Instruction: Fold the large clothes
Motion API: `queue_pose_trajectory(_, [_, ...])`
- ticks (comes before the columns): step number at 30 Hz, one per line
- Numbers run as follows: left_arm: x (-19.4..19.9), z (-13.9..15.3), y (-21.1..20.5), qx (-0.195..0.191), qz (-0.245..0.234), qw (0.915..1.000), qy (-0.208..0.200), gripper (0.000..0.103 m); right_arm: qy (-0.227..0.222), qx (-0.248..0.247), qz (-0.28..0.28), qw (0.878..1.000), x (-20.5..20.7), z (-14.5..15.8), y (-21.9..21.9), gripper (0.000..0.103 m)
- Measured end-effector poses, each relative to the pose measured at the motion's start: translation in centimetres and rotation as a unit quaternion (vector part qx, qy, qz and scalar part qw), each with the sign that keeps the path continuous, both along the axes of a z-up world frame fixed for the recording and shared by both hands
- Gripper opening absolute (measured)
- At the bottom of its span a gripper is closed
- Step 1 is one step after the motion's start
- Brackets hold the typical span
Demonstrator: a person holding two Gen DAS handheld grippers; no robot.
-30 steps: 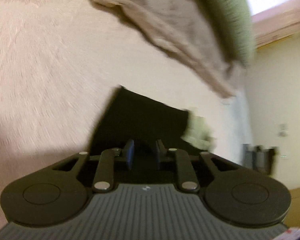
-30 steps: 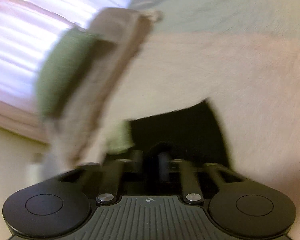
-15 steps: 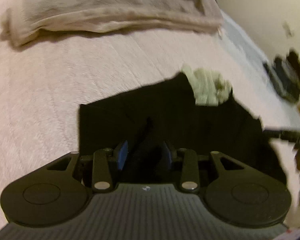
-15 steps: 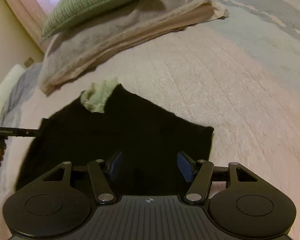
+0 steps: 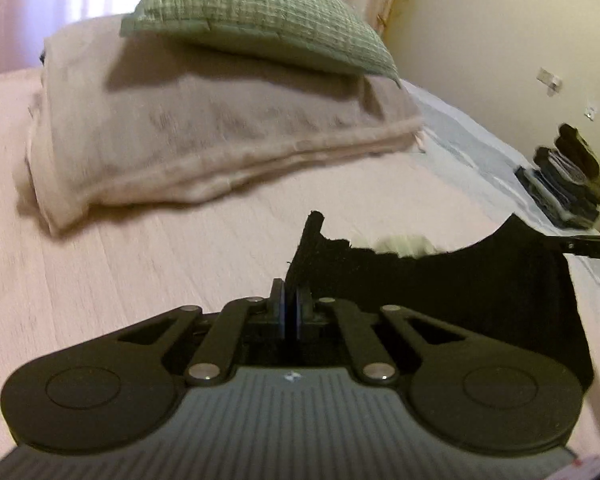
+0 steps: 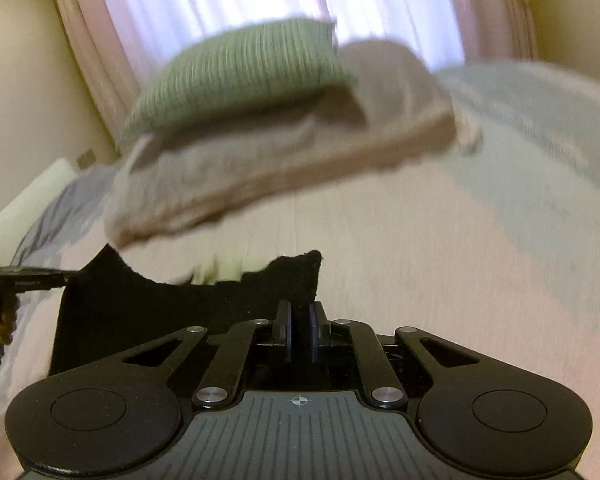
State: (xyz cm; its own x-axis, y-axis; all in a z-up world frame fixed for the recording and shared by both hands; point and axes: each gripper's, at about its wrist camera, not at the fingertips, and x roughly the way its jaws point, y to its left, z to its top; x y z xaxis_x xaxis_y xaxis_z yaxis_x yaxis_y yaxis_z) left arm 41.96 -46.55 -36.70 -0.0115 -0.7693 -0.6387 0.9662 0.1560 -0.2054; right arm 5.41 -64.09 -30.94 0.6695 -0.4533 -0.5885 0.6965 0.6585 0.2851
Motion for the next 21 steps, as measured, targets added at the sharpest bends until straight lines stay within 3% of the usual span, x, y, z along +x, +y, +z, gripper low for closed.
queue_pose_trajectory(3, [0.3,-2.0,-2.1,0.028,0.001,0.9994,-0.021,0.003,0.029,0.004,-0.023,0.999,1.9,-2.3,-1.6,0.005])
queue_pose_trajectory(6, [0.2,-5.1,-4.0,0.063,0.008,0.9974,-0.033,0.004,0.087,0.015,-0.041,0.995,3.1,-5.7,-2.4,0.005])
queue_pose_trajectory(7, [0.1,-6.1,-4.4,0.075,0.012,0.9964,-0.037,0.01,0.114,0.031,-0.048,0.992,3.6,-7.1,-2.8,0.006])
queue_pose_trajectory(9, [0.1,-7.6,-4.8,0.094,0.026,0.9941,-0.047,0.022,0.143,0.067,-0.063,0.985,4.1,-8.7,-3.2,0.016])
queue_pose_trajectory(11, [0.7,-7.5,-4.0,0.085,0.049,0.9944,-0.039,0.034,0.151,0.065,-0.087,0.983,3.6,-8.0,-2.6,0.048])
queue_pose_trajectory(14, [2.1,-6.0,-0.8,0.074,0.08,0.994,0.008,0.039,0.132,0.059,-0.11,0.983,1.4,-5.3,-0.3,0.053])
queue_pose_trajectory(17, [3.8,-5.1,5.0,0.081,0.1,0.9893,0.068,0.038,0.106,0.098,-0.139,0.98,-2.8,-3.1,3.5,0.053])
queue_pose_trajectory(21, [4.3,-3.7,12.9,0.108,0.149,0.9646,0.189,0.038,0.069,0.188,-0.197,0.96,-9.4,-3.0,9.6,0.054])
